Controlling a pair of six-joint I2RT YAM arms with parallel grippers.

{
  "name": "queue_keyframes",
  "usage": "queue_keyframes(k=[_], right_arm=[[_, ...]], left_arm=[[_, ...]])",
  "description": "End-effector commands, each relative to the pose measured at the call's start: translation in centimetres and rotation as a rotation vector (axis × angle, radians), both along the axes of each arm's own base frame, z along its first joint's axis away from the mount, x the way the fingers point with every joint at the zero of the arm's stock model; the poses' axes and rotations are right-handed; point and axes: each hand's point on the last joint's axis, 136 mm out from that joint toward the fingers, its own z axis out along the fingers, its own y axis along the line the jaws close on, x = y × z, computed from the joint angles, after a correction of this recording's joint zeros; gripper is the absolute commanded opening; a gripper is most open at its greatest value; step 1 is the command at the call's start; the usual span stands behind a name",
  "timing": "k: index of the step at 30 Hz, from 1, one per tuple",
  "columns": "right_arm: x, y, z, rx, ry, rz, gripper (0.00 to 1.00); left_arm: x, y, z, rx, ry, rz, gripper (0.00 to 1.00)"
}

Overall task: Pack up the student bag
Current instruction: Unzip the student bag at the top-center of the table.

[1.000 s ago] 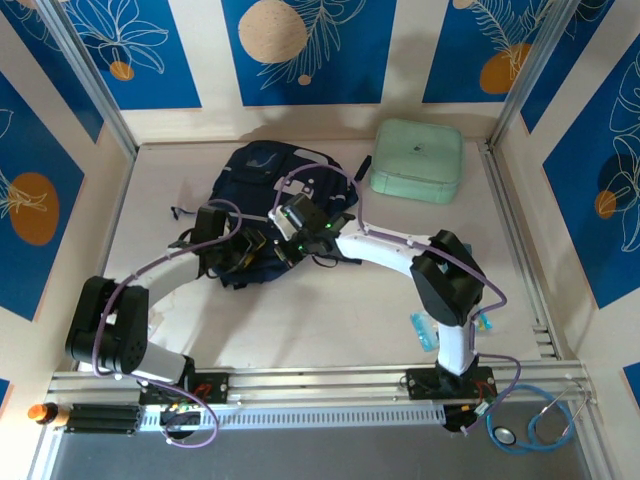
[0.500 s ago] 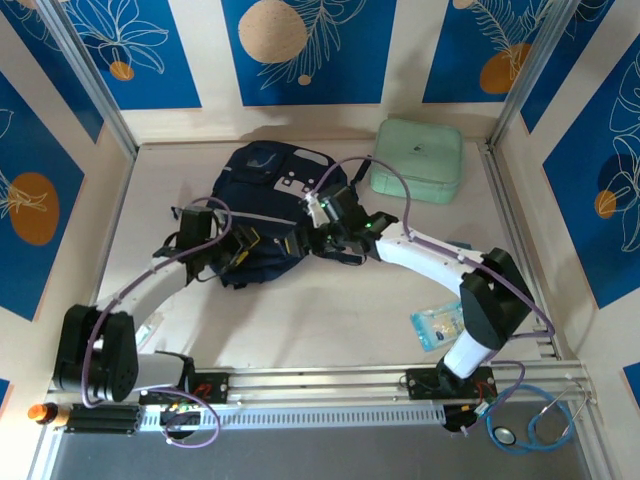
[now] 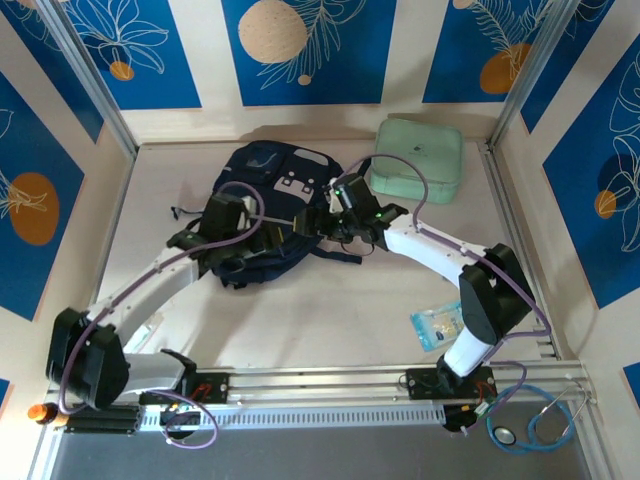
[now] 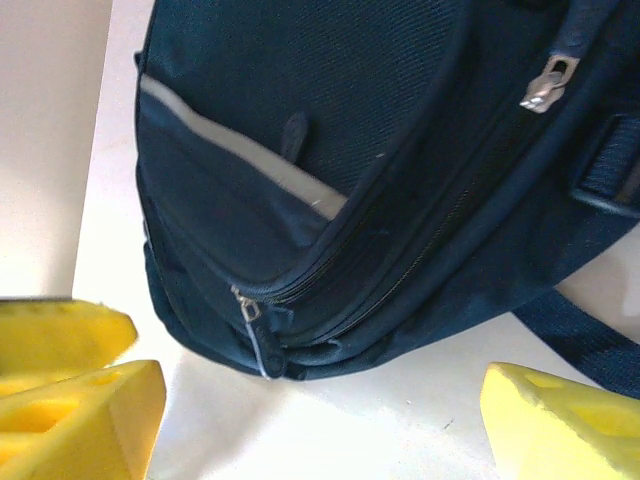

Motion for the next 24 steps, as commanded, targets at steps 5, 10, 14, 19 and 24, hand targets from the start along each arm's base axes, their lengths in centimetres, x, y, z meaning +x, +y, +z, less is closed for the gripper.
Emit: queue_keyframes(k=[5, 10, 14, 19, 24], right_arm=[[0.7, 0.1, 0.5, 0.053, 0.023, -0.041, 0.82], [1.1, -0.4, 0.6, 0.068, 0.032, -0.065, 0.82], [1.1, -0.5, 0.6, 0.081, 0.026, -0.068, 0.82], [0.8, -0.7, 0.7, 0.094, 0.016, -0.072, 0.82], [0.8, -1.1, 0.4, 0.103, 0.02, -0.098, 0.82]], left_arm=[[1.0, -0.8, -2.2, 0.169, 0.006, -0.044, 0.54], [1.3, -1.0, -3.7, 0.221, 0.055, -0.072, 0.47], [1.6, -1.0, -4.7, 0.241, 0.087, -0.064, 0.39], [2.0, -1.1, -5.1, 0.241, 0.103, -0.037, 0.33], [2.1, -0.9, -5.0, 0.245, 0.095, -0.029, 0.13]])
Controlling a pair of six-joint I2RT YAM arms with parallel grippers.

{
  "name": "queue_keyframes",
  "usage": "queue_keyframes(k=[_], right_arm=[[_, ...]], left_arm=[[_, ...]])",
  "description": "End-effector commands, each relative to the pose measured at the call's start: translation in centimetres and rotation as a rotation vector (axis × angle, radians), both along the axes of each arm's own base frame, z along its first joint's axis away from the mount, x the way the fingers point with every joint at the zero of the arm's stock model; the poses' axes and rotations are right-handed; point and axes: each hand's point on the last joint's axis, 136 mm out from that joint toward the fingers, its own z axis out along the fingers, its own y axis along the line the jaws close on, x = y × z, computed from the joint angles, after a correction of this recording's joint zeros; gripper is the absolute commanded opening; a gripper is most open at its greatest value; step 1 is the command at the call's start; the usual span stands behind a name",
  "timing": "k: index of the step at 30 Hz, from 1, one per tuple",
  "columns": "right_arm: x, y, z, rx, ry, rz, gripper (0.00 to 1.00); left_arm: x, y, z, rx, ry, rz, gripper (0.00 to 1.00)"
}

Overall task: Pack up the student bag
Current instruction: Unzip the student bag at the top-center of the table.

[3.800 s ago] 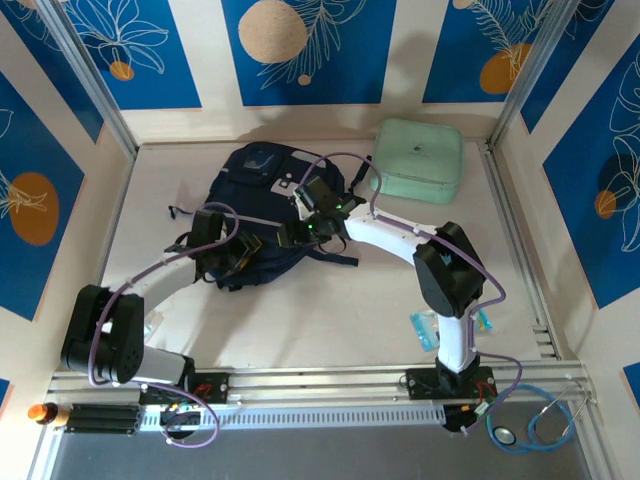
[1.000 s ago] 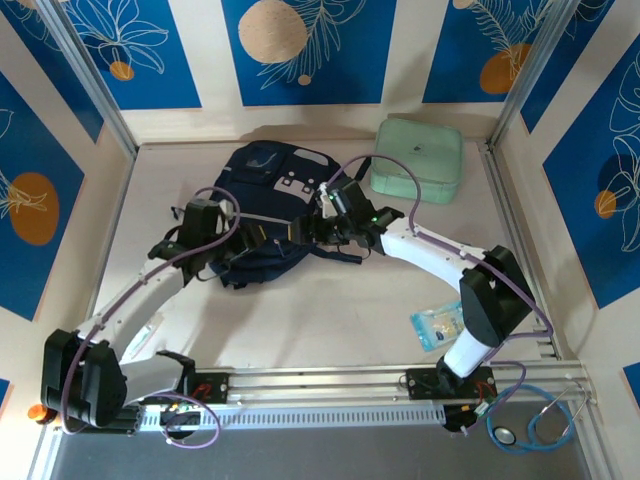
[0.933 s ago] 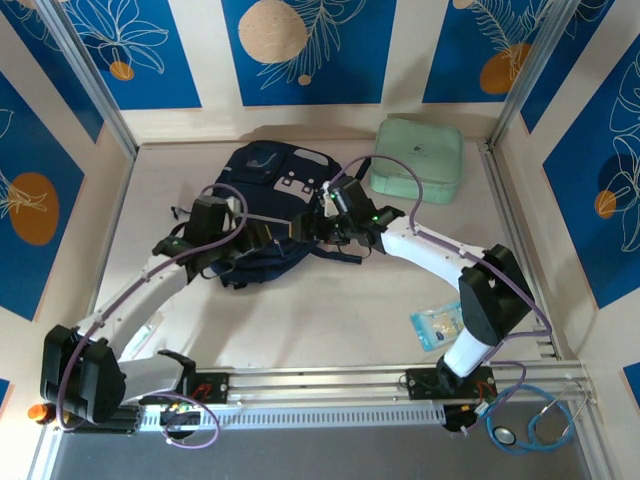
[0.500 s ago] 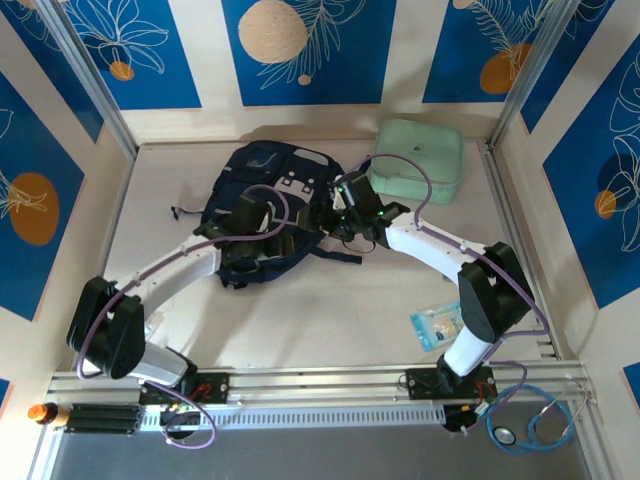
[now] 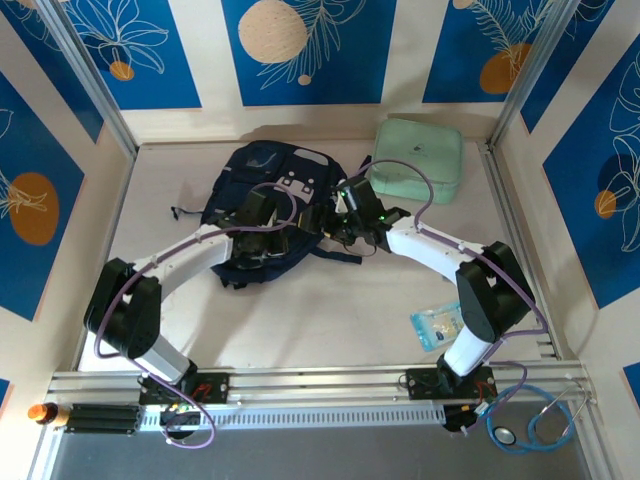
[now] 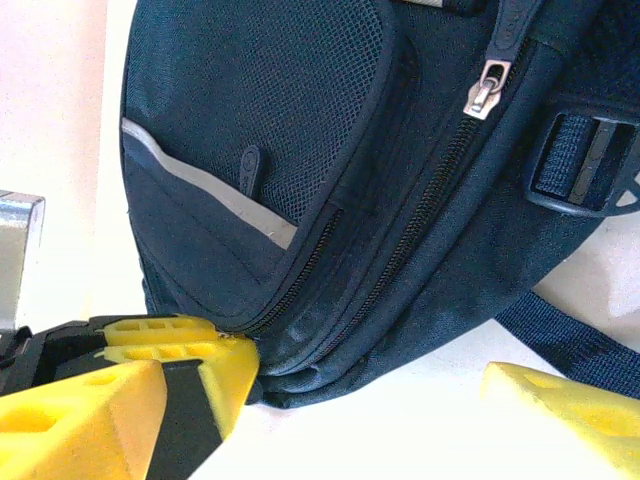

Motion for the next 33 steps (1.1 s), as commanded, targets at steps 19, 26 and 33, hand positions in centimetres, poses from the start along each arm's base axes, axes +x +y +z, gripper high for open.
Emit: queue_keyframes(k=[19, 26, 33], right_arm=[[0.8, 0.6, 0.7, 0.166, 0.305, -0.16, 0.53], [0.7, 0.5, -0.6, 0.138, 0.374, -0.184, 0.47], [0.5, 1.5, -1.4, 0.107, 0.409, -0.146, 0.34]], left_arm=[[-1.3, -6.6, 4.6, -0.245, -0.096, -0.198, 0.0], [-1.2, -8.8, 5.2, -0.284, -0.099, -0.249, 0.0], [-1.5, -8.8, 4.7, -0.265, -0.085, -0.277, 0.0]])
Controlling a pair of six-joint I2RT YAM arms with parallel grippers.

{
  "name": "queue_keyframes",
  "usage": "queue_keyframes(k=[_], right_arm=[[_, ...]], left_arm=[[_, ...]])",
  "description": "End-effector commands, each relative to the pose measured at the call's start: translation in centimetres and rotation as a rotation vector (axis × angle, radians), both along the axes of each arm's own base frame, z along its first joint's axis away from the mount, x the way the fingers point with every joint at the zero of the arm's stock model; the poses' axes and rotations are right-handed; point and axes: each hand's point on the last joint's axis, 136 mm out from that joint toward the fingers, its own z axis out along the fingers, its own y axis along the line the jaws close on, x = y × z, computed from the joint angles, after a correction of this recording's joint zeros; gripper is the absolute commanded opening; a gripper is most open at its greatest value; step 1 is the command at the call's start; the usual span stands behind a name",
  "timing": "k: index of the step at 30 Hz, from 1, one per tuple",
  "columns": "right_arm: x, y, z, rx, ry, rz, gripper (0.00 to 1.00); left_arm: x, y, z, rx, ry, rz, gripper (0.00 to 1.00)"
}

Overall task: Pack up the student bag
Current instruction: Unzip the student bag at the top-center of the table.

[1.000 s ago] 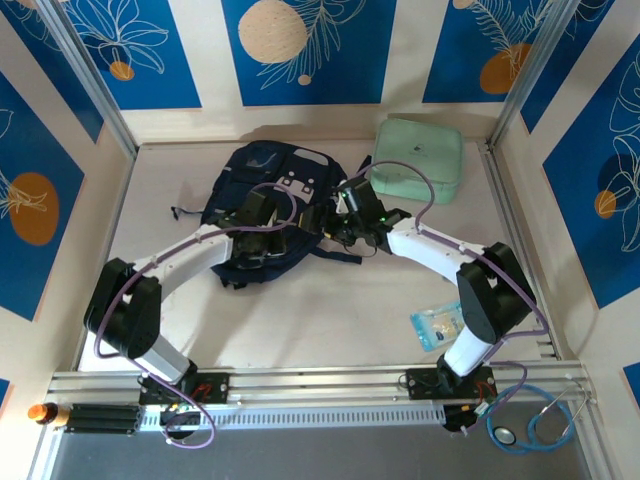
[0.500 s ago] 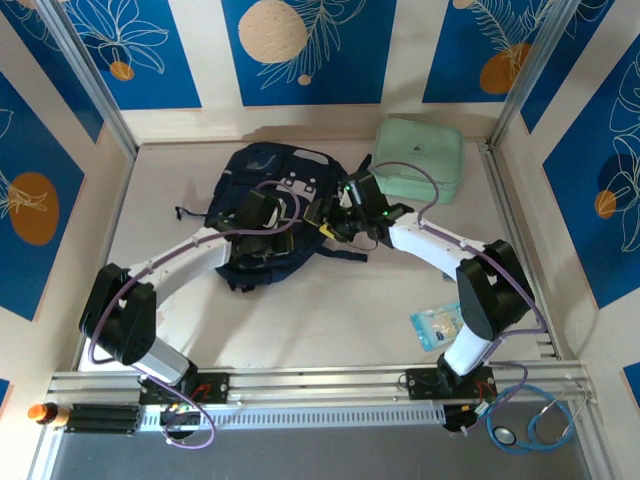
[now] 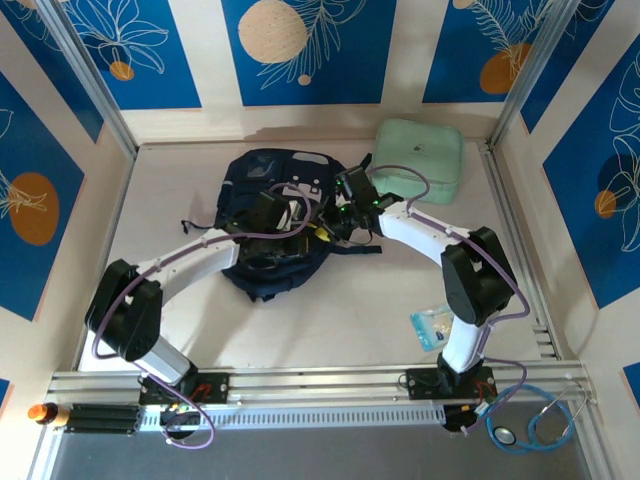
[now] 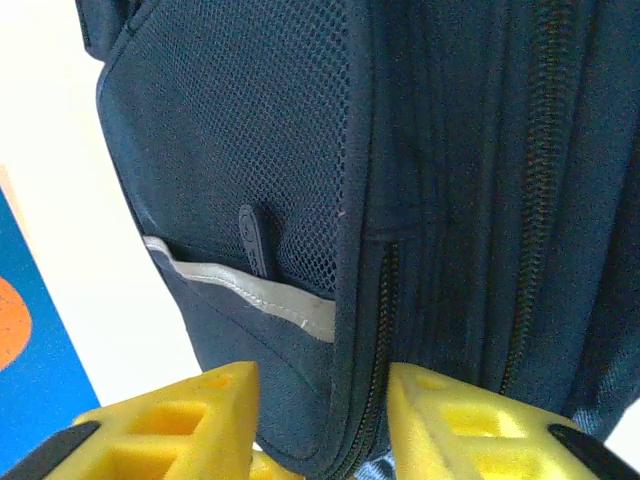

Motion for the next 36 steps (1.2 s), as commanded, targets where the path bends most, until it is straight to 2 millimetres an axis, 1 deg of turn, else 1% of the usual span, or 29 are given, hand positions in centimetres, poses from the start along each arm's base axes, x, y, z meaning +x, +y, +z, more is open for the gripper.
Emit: queue_keyframes(k=[1, 2, 4, 6, 9, 12, 17, 20, 23, 27, 29, 30, 32, 34, 35, 36], right_arm=[[-0.6, 0.6, -0.1, -0.003, 0.042, 0.027, 0.31], [-0.5, 0.5, -0.3, -0.008, 0.045, 0.025, 0.28], [-0.5, 0.2, -0.5, -0.033, 0.044, 0.022, 0.19], [-0.3, -0.1, -0.3, -0.062, 0.022, 0.03, 0.14], [0.2, -1.1, -0.3, -0.113, -0.004, 0.023, 0.08], [0.7, -2.2, -0.4, -0.129, -0.011, 0.003, 0.06], [1.3, -3.4, -0.5, -0.144, -0.022, -0.018, 0.05], [1.6, -4.0, -0.6, -0.155, -0.032, -0.027, 0.05], [2.2, -4.7, -0.6, -0.164, -0.047, -0.031, 0.05], [3.6, -6.0, -0.5, -0.196, -0.079, -0.032, 0.05], [4.3, -6.6, -0.4, -0.205, -0.097, -0.028, 0.05], [4.6, -6.6, -0.2, -0.2, -0.117, -0.01, 0.05], [5.2, -6.6, -0.1, -0.227, -0.143, 0.014, 0.05], [5.2, -6.8, -0.1, -0.255, -0.139, 0.014, 0.06], [5.0, -6.7, 0.0, -0.251, -0.139, 0.014, 0.13], [4.8, -6.7, 0.2, -0.247, -0.144, 0.009, 0.23]], left_arm=[[0.0, -2.1, 2.0, -0.056, -0.038, -0.08, 0.0], [-0.1, -2.0, 1.9, -0.051, -0.036, -0.081, 0.0], [-0.3, -2.1, 1.9, -0.048, -0.039, -0.105, 0.0], [-0.9, -1.9, 1.4, -0.028, -0.031, -0.149, 0.0], [-1.4, -0.3, 0.1, 0.039, -0.016, -0.171, 0.0], [-1.6, 2.2, -0.9, 0.098, -0.005, -0.159, 0.0], [-1.7, 6.3, -1.9, 0.156, 0.023, -0.1, 0.0], [-2.0, 8.3, -2.6, 0.217, 0.046, -0.07, 0.0], [-2.0, 9.9, -2.8, 0.277, 0.04, -0.05, 0.0], [-1.9, 11.6, -2.6, 0.329, 0.032, -0.029, 0.0], [-2.0, 11.7, -2.1, 0.317, 0.04, -0.029, 0.0], [-2.1, 11.4, -1.8, 0.301, 0.042, -0.037, 0.0], [-2.0, 10.4, -1.2, 0.254, 0.043, -0.055, 0.0], [-1.9, 9.2, -0.5, 0.194, 0.042, -0.079, 0.0], [-1.9, 8.5, -0.1, 0.161, 0.039, -0.09, 0.0], [-1.7, 8.0, 0.4, 0.133, 0.032, -0.095, 0.0]])
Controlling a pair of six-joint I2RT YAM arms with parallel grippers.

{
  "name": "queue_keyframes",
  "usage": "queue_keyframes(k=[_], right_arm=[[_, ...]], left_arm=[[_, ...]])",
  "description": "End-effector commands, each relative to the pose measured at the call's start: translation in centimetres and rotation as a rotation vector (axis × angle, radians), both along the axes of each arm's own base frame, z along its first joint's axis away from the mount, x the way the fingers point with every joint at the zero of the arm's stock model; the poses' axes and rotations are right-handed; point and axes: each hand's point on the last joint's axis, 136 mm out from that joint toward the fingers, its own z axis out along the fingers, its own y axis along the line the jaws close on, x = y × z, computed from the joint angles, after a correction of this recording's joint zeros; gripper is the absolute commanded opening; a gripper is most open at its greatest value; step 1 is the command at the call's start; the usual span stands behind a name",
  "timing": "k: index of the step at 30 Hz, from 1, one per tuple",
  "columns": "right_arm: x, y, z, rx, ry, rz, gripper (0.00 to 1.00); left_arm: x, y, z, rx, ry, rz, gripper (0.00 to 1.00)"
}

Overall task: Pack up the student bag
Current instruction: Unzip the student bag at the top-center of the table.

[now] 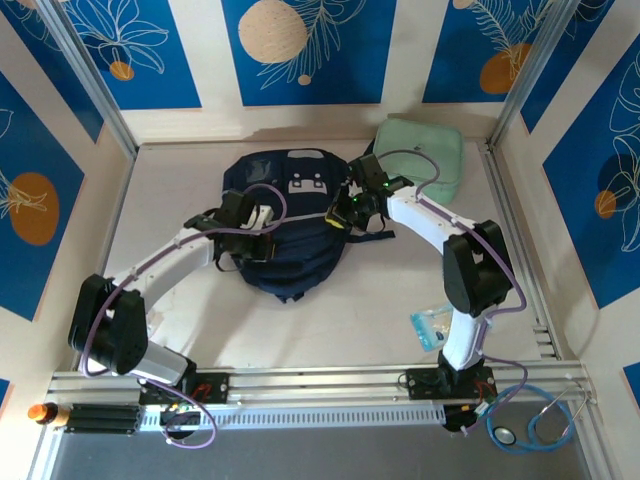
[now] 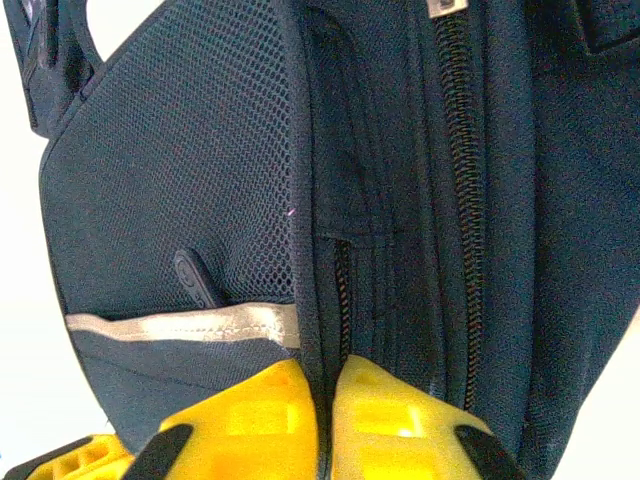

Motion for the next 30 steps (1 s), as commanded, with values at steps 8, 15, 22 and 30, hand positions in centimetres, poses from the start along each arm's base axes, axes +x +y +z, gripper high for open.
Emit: queue_keyframes(k=[8, 15, 22, 30], right_arm=[[-2.8, -3.0, 2.0, -0.06, -0.044, -0.161, 0.58], [-6.2, -0.4, 1.2, 0.018, 0.043, -0.213, 0.59], [-5.6, 1.7, -0.6, 0.027, 0.091, -0.174, 0.49], [-4.6, 0.3, -1.7, -0.022, 0.089, -0.208, 0.23]], left_arm=[[-1.0, -6.9, 4.4, -0.226, 0.046, -0.106, 0.0], [-1.1, -11.3, 4.2, -0.252, 0.054, -0.174, 0.0], [-1.5, -12.7, 3.4, -0.25, 0.079, -0.203, 0.0], [-2.2, -11.0, 2.2, -0.18, 0.105, -0.207, 0.0]])
